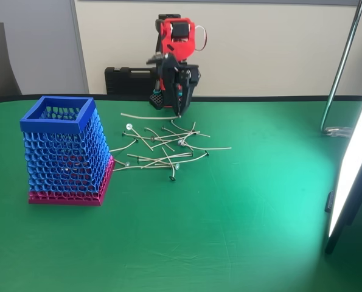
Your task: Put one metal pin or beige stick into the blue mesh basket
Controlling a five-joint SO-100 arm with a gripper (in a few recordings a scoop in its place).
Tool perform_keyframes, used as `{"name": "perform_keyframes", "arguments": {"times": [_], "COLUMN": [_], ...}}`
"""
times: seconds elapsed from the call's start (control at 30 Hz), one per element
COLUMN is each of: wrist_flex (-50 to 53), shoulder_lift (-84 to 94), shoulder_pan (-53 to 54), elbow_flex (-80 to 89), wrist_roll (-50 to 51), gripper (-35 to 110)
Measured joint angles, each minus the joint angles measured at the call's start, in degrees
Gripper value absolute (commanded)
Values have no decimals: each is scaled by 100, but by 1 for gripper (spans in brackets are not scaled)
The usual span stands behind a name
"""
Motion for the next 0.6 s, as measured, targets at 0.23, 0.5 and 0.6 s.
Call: {"name": "perform_keyframes", "arguments": {"times": [0.23,0.5,0.6], "wrist_flex": [650,1485,1538], "shoulder_lift": [1107,1521,1389], "shoulder_pan": [-70,439,896], "elbow_flex": [-642,-1898,-2558], "wrist_roll": [729,1283,1433], "gripper": [1,1,1]}}
